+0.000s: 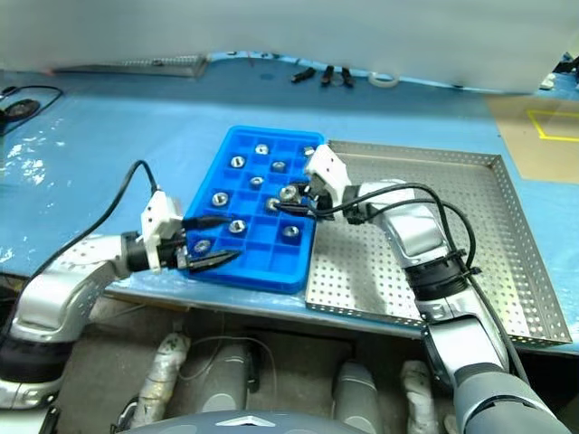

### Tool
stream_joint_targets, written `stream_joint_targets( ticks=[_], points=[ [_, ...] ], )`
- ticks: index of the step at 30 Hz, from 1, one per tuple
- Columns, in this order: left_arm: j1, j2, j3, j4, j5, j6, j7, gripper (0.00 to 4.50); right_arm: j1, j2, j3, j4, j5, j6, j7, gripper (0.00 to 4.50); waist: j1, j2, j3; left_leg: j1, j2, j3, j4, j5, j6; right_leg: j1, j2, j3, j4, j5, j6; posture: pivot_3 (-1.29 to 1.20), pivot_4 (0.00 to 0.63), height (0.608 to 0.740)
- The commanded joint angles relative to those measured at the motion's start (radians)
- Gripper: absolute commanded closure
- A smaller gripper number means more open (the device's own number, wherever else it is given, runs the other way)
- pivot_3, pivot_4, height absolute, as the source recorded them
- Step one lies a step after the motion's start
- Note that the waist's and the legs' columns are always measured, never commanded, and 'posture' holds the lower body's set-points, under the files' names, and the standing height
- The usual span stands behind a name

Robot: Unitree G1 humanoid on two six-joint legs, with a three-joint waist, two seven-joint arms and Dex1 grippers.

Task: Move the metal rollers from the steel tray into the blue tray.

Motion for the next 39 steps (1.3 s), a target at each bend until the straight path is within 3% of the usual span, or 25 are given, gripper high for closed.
stream_joint_targets(
  ticks=[1, 6, 16, 23, 30, 39],
  points=[
    [0.097, 0.041, 0.100, -0.102, -0.041, 0.018, 0.027, 0.45, -0.037, 0.012, 0.040, 0.005, 0.011, -0.021, 0.081, 2.84, 0.016, 0.000, 0.000, 0.000, 0.000, 0.000, -0.001, 0.000, 0.000, 0.000, 0.000, -0.001, 0.000, 0.000, -0.001, 0.40, 0.150, 0.740],
    [0.201, 0.038, 0.168, -0.180, -0.080, 0.043, 0.092, 0.45, -0.016, 0.014, 0.109, 0.003, 0.005, 0.024, 0.147, 2.84, 0.061, 0.000, 0.000, 0.000, 0.000, -0.001, -0.002, 0.000, -0.001, 0.000, 0.000, -0.001, 0.000, -0.001, -0.001, 0.45, 0.150, 0.740],
    [0.237, 0.022, 0.136, -0.250, -0.116, 0.068, 0.175, 0.45, 0.009, -0.016, 0.147, -0.020, -0.015, 0.071, 0.170, 2.84, 0.121, 0.000, 0.000, 0.000, 0.000, -0.002, -0.002, 0.000, -0.001, 0.000, 0.000, 0.002, 0.001, -0.001, 0.000, 0.47, 0.150, 0.740],
    [0.170, 0.037, 0.104, -0.217, -0.117, 0.075, 0.175, 0.45, 0.009, -0.014, 0.139, -0.014, -0.041, 0.073, 0.142, 0.51, 0.122, 0.000, 0.000, 0.000, 0.000, -0.002, -0.002, 0.001, -0.003, -0.002, 0.001, 0.007, 0.002, -0.001, 0.000, 0.42, 0.150, 0.740],
    [0.049, 0.041, 0.063, -0.123, -0.090, 0.053, 0.163, 0.45, -0.001, -0.006, 0.087, -0.024, -0.054, 0.045, 0.074, 0.51, 0.116, -0.001, 0.000, 0.000, 0.001, -0.002, -0.001, 0.002, -0.004, -0.004, 0.004, 0.010, 0.004, -0.001, 0.000, 0.35, 0.150, 0.740],
    [-0.314, -0.065, -0.069, 0.224, 0.052, -0.105, 0.147, 0.45, 0.015, -0.016, -0.151, -0.072, -0.012, 0.048, -0.105, 0.51, 0.088, -0.002, -0.001, 0.000, 0.004, -0.002, 0.002, 0.006, -0.009, -0.003, 0.011, 0.013, 0.006, 0.002, -0.001, 0.17, 0.150, 0.740]
  ],
)
